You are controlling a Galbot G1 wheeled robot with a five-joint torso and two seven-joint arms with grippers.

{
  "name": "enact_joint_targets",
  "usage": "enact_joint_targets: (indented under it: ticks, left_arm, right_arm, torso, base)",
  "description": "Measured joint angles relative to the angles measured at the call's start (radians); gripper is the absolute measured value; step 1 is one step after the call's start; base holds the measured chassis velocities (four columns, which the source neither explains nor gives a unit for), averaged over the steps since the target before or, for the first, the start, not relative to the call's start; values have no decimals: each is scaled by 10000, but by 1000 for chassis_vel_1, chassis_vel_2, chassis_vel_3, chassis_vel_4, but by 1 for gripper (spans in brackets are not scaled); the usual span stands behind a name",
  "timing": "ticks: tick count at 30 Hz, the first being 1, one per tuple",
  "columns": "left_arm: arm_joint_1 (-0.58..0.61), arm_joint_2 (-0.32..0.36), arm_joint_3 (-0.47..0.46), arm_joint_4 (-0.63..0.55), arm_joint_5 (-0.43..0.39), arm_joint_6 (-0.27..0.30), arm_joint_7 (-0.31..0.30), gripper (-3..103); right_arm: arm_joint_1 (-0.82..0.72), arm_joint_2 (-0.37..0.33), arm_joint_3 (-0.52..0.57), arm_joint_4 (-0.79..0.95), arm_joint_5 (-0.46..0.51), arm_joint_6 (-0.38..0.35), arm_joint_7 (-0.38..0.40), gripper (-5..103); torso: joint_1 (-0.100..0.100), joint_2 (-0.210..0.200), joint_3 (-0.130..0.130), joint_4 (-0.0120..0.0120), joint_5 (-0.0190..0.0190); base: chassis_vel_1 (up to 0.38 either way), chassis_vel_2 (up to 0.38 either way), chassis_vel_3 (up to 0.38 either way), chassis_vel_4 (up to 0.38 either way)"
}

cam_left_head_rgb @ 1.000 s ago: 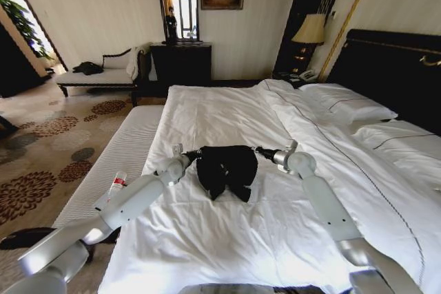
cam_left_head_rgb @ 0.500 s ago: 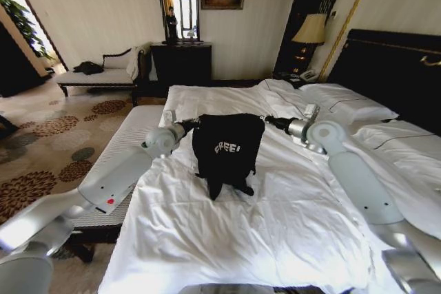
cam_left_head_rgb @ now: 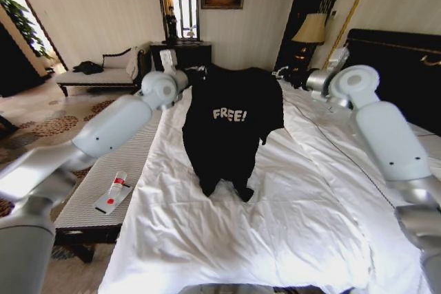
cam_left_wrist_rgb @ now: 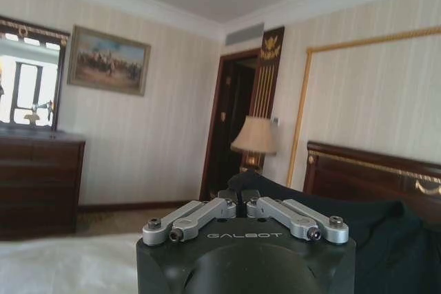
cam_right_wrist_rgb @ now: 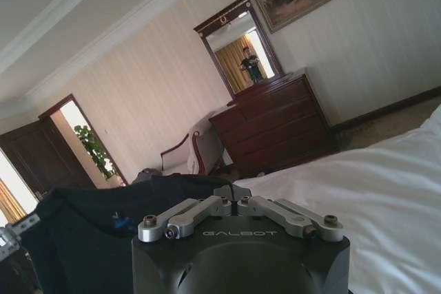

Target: Fold the clothes on the bed.

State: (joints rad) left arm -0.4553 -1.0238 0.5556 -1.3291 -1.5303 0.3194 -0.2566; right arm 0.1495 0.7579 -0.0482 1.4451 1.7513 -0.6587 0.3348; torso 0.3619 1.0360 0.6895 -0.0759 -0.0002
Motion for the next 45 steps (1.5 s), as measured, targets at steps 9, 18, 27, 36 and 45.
enact_joint_targets:
  ticks: [9, 18, 27, 36, 45]
  left_arm:
    - [-1009, 370, -5, -361, -567, 52, 6, 2]
    - [-822, 2764, -504, -2994, -1266, 263, -612, 2]
    - [-515, 4992, -1198, -5611, -2133, 481, -999, 2]
    - [504, 6942, -3154, -7569, -3946, 1319, -1494, 2]
    - [3988, 10528, -7457, -9887, -5753, 1685, -1582, 2]
  right_arm:
    - [1342, -182, -386, -368, 518, -29, 38, 0]
    - [698, -1203, 732, 1734, 1756, -100, 1003, 0]
    - [-164, -2229, 1862, 4116, 3561, 87, 2153, 0]
    - [-1706, -4067, 3828, 6428, 5589, 264, 2707, 0]
    - [-2052, -6576, 5249, 8041, 8412, 262, 2839, 0]
  torso:
    - [-2, 1, -1, 6, -3]
    - [-5, 1, -3, 6, -5]
    - [-7, 2, -5, 0, -5]
    - [-1, 2, -2, 5, -5]
    - [-10, 6, -8, 12, -11]
  base:
    - [0, 0, 0, 0]
    - [0, 0, 0, 0]
    - [0, 0, 0, 0]
    - [0, 0, 0, 0]
    - [0, 0, 0, 0]
